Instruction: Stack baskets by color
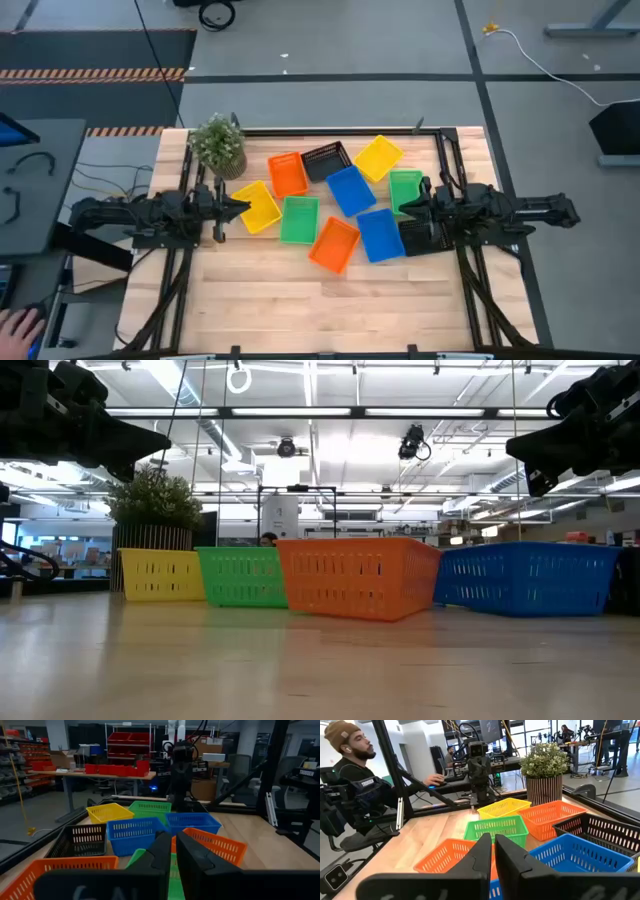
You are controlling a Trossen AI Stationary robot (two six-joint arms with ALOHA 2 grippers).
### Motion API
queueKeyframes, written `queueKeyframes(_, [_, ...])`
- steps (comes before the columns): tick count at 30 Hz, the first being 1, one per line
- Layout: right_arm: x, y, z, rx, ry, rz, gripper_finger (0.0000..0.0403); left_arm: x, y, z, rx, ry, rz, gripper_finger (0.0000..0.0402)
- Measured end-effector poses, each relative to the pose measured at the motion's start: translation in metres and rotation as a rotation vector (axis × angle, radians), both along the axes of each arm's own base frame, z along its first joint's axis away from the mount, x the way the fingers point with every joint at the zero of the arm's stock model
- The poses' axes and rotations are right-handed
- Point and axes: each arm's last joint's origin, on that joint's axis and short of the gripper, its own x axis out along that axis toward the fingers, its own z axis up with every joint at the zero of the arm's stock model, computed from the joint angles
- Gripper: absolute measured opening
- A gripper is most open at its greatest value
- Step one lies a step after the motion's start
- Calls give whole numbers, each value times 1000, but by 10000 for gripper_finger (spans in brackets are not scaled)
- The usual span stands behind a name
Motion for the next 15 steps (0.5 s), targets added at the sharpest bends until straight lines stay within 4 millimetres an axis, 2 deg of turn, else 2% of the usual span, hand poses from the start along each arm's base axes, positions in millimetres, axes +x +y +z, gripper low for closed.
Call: queueKeyframes(15, [0,0,0,0,0,0,29,0,0,0,0,0,0,31])
